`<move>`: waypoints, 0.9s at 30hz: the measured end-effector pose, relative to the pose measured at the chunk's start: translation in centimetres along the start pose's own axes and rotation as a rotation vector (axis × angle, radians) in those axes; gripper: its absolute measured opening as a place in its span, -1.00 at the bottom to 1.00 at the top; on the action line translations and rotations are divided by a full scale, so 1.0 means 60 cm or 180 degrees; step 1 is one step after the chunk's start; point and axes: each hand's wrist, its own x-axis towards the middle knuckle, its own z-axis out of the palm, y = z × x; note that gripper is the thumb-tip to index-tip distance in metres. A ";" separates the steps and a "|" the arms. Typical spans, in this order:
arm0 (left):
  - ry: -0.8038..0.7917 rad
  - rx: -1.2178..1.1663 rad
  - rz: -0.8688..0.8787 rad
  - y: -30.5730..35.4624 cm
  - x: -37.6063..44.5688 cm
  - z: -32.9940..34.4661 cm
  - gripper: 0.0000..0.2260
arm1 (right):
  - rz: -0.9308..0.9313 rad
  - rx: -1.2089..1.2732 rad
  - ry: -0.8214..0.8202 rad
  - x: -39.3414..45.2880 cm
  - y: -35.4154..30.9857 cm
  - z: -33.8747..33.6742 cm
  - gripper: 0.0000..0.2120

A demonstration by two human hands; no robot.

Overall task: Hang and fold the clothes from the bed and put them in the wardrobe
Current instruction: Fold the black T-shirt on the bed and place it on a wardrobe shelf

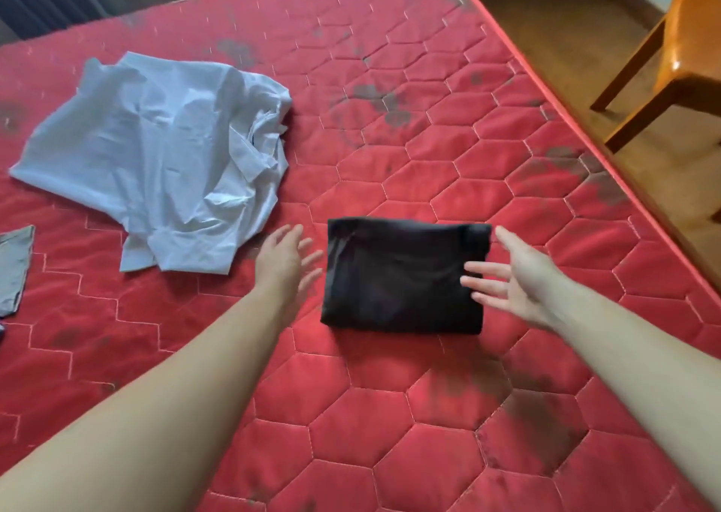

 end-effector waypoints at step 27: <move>-0.0466 0.1118 -0.1281 -0.177 0.060 -0.022 -0.60 | 0.0569 -0.0806 0.0062 0.111 0.150 0.000 -0.58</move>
